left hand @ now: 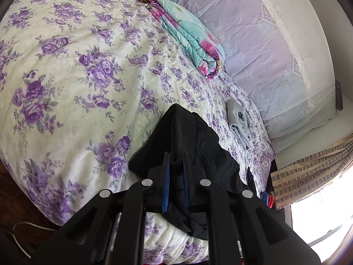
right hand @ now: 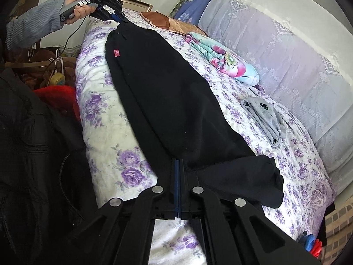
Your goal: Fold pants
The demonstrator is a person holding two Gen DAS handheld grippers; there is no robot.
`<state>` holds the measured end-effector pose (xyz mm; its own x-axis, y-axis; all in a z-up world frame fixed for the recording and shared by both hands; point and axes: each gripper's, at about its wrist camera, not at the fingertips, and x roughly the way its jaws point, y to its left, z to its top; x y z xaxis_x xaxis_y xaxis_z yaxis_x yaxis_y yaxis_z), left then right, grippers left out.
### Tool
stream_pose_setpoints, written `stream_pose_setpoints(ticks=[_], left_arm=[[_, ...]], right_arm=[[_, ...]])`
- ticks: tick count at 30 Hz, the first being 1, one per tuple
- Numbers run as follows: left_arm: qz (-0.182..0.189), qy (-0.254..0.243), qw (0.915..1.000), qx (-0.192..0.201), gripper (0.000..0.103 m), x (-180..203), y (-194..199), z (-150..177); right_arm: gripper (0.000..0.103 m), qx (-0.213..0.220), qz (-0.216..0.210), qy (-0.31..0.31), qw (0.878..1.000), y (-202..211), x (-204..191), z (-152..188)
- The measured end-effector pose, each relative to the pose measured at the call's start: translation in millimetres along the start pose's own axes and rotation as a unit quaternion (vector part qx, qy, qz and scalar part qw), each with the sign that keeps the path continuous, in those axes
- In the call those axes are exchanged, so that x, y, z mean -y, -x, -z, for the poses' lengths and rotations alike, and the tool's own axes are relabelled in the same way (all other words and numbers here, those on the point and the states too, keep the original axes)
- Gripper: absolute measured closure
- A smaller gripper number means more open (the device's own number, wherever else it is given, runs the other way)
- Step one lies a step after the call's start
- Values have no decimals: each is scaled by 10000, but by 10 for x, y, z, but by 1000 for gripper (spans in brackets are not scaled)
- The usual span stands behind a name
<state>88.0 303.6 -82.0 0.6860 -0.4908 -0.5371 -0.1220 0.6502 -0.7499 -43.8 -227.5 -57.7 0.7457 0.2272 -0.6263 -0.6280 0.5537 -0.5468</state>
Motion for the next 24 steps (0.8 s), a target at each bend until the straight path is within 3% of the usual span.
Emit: stream_pose_setpoints(ticks=[2,5,6,7,8,10,14,16,18,24], left_arm=[[-17,72,10000,-37,94,-44,-23,0],[-21,116,9999,-47,94,-61,-48,-7],[-7,110,9999,-33,94,-57,-46,-9],[3,107,9999,-27,94,-54,-43,-10],[1,110,9999,-27,94,-49,-43,-8],[-28,99,9999,-44,94,-44,-46,-10],[-64,67,9999,-46,94,-32,-49,-10],[-78,75,9999,-59,94,-37,-60,-17],[-95,92,9999,-70,94,-48,-74,-23],[-102,-36,9999,56,94,67,42,-9]], right_arm=[[102,27,327,288,9990,-30,-60,8],[102,-110,331,494,9982,-143,-71,-3],[96,-149,357,599,9975,-175,-90,-3],[79,-179,416,755,9961,-202,-123,-2],[70,-129,490,879,9948,-204,-159,-1],[65,-52,526,973,9938,-206,-187,-15],[70,-144,394,892,9951,-290,-156,-47],[87,-204,301,795,9962,-352,-116,-63],[97,-238,294,757,9964,-392,-97,-78],[98,122,231,365,9990,-22,26,-162]])
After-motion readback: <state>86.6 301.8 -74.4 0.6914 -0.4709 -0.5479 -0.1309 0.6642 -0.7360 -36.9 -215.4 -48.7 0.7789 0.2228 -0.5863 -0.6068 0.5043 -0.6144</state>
